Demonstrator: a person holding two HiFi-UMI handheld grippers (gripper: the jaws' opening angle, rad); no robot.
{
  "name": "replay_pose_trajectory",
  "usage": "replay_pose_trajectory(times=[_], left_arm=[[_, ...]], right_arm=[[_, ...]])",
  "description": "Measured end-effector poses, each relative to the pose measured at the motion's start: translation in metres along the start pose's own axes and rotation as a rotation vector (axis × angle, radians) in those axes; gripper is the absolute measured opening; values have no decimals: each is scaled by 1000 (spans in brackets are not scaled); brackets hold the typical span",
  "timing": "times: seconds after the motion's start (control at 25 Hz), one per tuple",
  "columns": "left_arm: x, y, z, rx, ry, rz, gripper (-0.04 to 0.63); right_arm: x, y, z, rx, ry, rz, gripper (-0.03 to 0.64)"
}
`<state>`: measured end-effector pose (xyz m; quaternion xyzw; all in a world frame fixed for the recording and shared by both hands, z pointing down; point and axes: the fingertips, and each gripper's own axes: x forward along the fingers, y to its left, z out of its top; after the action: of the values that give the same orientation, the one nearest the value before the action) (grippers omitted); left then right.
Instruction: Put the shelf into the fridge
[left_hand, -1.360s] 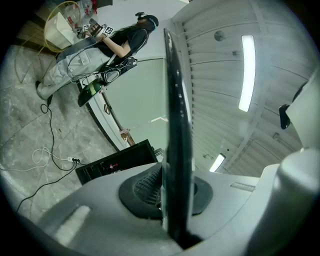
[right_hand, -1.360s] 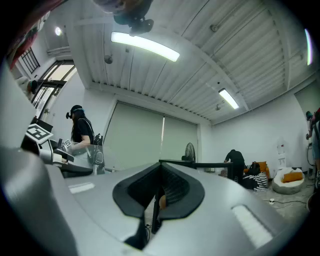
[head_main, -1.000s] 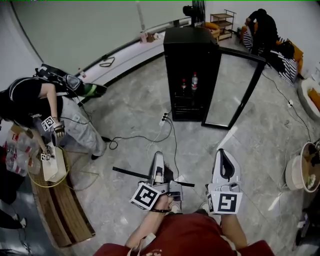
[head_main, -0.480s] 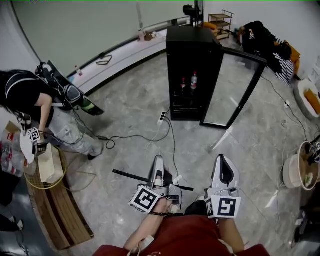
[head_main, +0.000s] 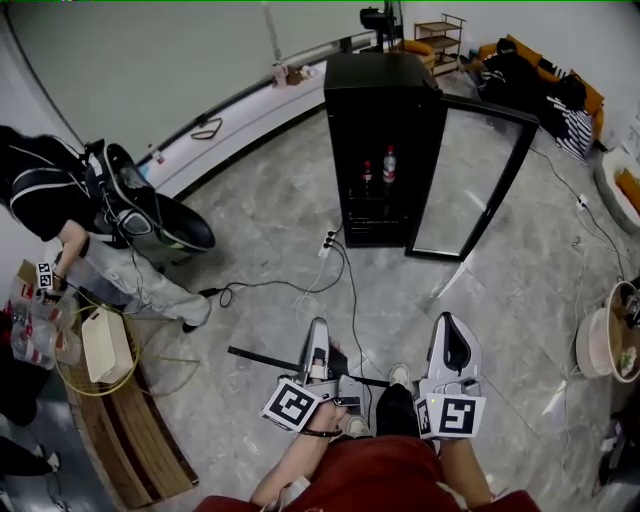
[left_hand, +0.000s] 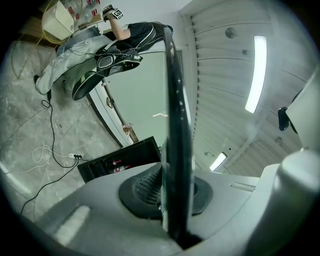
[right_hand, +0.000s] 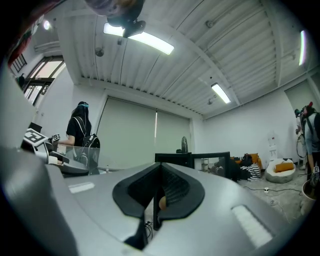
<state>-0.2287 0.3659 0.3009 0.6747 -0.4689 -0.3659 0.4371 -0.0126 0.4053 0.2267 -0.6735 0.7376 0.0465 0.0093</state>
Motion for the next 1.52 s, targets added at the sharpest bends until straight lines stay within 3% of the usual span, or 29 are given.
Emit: replay_pose_trajectory(times=[0.4,1.0,1.52], left_arm=[[101,-11,-30,-37,-3,-9,17],[218,-30,-83,-19,-21,3,17],[274,-20,-86,5,-38,8,17]], right_arm=[[76,-68,-8,15,15,-5,-2],[163,-175,-26,93,5,-3,-2],[221,-191,-43,89,20,41,-3]])
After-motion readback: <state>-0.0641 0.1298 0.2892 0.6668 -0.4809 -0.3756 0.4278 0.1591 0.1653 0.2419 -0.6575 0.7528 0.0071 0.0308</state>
